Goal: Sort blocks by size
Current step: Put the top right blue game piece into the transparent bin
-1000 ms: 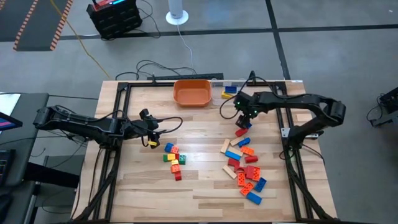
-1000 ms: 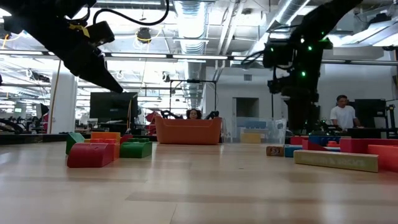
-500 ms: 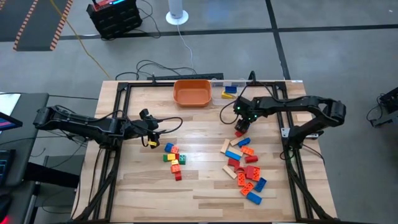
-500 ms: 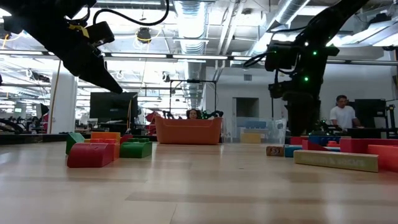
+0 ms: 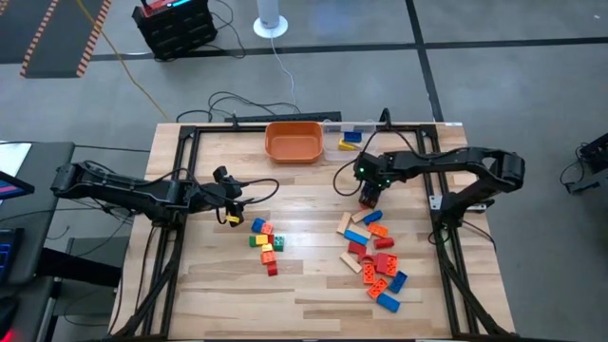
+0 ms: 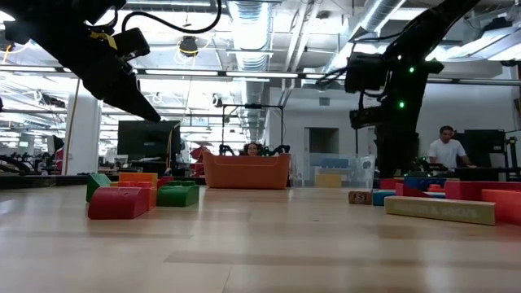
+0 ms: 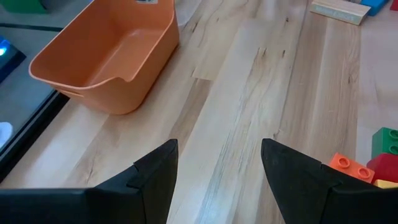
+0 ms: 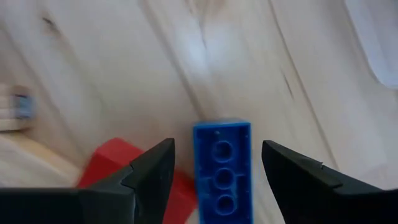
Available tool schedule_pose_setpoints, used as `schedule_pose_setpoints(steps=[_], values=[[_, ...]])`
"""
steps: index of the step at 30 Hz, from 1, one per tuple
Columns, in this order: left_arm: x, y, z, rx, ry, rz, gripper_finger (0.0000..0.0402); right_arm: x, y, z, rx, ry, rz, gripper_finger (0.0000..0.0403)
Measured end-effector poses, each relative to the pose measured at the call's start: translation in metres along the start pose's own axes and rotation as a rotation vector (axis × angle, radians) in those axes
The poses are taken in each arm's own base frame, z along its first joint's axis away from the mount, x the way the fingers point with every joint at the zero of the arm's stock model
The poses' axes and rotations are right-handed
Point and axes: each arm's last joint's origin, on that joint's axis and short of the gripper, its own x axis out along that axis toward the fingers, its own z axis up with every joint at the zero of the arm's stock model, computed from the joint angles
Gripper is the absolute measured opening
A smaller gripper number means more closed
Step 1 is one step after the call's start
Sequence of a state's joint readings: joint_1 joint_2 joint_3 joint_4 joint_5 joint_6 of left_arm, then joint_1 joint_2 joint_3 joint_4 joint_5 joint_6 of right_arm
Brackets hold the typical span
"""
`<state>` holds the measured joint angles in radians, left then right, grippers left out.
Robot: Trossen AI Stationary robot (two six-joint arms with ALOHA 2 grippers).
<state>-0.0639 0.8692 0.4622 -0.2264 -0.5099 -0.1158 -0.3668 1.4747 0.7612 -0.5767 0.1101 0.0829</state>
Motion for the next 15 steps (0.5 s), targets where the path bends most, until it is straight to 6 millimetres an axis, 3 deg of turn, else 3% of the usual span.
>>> schedule_pose_setpoints(steps=[9,15], values=[[0.0,0.0,0.0,-0.001,0.005,-0.011,0.0224,0.025,0.001,0.002,-0.046,0.067,-0.003,0.0267],[0.0,0.0,-0.001,0.002,0.008,-0.011,0.0224,0.021,0.001,0.003,-0.077,0.05,0.005,0.0211]])
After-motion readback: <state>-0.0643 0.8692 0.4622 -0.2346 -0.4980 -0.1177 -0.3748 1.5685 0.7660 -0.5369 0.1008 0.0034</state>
